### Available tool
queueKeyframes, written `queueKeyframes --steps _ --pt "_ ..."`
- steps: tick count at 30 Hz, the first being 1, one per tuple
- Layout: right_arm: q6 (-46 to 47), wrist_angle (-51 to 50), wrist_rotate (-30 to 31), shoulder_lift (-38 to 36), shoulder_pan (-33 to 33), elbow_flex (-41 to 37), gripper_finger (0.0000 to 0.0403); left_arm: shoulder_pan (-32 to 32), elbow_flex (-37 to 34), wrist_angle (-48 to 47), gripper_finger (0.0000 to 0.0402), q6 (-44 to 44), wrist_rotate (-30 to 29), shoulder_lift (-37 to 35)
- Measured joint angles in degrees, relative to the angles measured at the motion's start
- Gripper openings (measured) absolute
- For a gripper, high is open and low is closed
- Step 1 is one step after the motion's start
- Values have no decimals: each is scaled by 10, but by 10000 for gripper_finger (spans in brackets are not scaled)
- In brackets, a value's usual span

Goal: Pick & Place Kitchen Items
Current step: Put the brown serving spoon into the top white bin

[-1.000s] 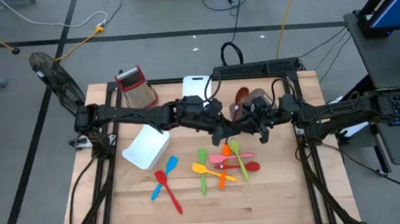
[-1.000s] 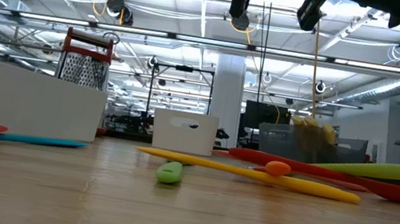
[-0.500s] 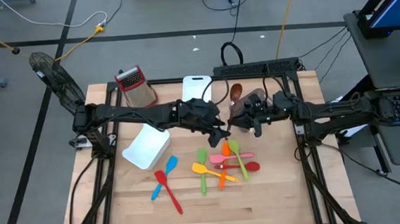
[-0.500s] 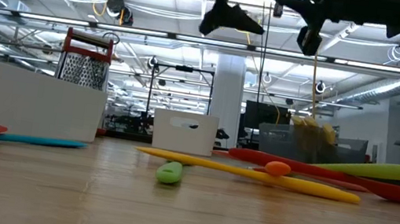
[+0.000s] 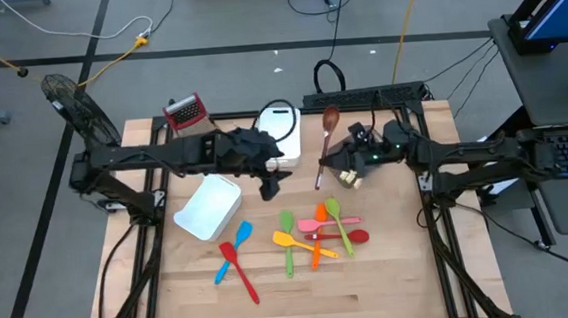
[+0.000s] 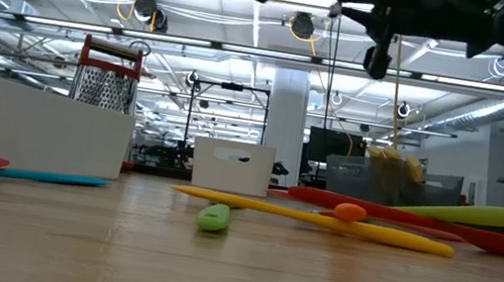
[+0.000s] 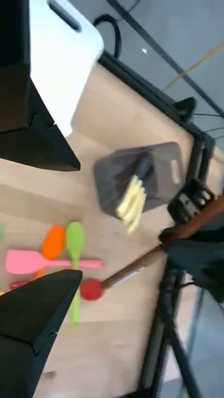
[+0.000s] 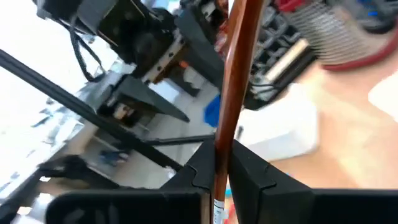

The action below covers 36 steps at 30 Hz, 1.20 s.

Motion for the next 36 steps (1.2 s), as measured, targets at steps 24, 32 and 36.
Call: queueKeyframes --steps 24,32,36 --pt "252 -24 -311 366 -137 288 17 28 -274 143 273 -15 12 -233" --pt "364 -6 -361 463 -173 325 17 19 -346 193 273 -15 13 -267" --pt "406 -5 -370 494 -182 332 17 19 -349 189 273 -9 18 -264"
